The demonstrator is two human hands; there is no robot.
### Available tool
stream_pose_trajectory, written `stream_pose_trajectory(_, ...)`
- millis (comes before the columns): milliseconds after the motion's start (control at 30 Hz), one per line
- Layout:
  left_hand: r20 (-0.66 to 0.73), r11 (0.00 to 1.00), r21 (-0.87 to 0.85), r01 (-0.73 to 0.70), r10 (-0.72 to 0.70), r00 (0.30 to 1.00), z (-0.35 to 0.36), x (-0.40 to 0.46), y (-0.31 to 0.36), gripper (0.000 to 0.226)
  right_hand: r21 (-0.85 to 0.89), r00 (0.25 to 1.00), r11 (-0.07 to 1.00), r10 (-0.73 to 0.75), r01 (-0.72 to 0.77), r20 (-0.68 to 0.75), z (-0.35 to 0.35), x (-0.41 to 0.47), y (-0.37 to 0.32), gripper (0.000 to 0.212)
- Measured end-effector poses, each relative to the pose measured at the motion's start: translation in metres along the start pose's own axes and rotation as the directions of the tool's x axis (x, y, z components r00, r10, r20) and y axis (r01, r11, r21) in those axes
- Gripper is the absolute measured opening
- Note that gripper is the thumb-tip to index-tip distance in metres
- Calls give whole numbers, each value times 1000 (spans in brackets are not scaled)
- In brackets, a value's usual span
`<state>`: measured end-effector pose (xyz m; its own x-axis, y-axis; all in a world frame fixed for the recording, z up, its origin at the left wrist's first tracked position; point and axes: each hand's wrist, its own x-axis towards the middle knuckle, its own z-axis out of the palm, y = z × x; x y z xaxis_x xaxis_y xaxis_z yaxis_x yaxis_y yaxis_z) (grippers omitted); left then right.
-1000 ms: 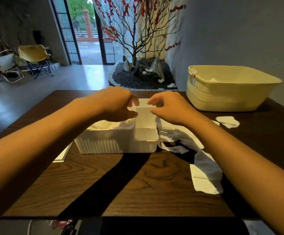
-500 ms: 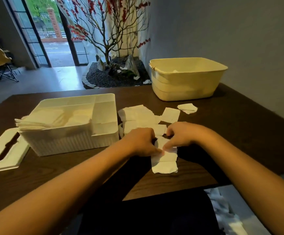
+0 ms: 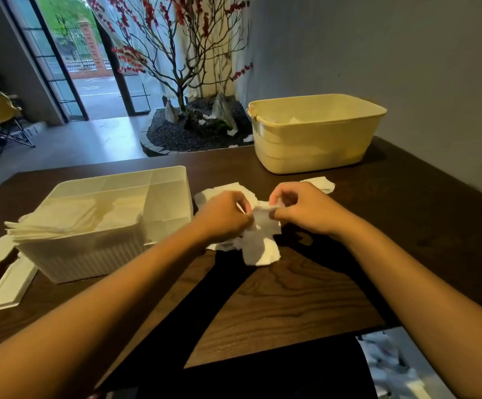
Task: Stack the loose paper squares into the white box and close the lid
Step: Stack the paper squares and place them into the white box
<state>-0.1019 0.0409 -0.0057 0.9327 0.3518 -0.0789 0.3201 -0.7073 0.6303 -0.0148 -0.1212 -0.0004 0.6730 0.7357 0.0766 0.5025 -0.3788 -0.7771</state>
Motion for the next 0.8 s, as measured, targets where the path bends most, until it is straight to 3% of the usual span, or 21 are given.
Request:
stream_pose_trajectory(100, -66, 989, 149, -8, 19, 998, -22, 23, 0, 15, 31, 994, 998, 60, -57, -93, -8, 21, 8, 7)
stream_pose_trajectory(133, -59, 978, 207, 12, 0, 998, -24, 30, -2, 8, 2, 983, 996, 93, -94, -156, -12, 30, 15, 8)
stream_pose_trajectory(167, -32, 965, 260, 41, -33, 999, -25, 38, -5, 15, -50, 967, 989, 128, -142, -219, -16, 40, 24, 10)
stream_pose_trajectory(267, 38, 924, 346, 162, -187, 982, -13, 55, -16, 73, -233, 924, 929, 207, -289, -321, -23, 67, 59, 30)
stream_pose_trajectory(333, 35, 928, 298, 222, -243, 969, 3, 64, -22, 87, -284, 907, 890, 260, -358, -330, -24, 78, 75, 43)
stream_pose_trajectory(467, -121, 937, 247, 246, -222, 967, 38, 62, -32, 85, -225, 916, 918, 250, -327, -312, -13, 88, 90, 42)
stream_pose_trajectory(633, -199, 945, 318, 76, -12, 980, 66, 67, -33, 69, -279, 960, 945, 97, -172, -263, 17, 79, 87, 30)
stream_pose_trajectory(800, -127, 985, 150, -86, 105, 986, 70, 68, -12, 59, 80, 952, 987, 159, -143, -263, 18, 73, 70, 16)
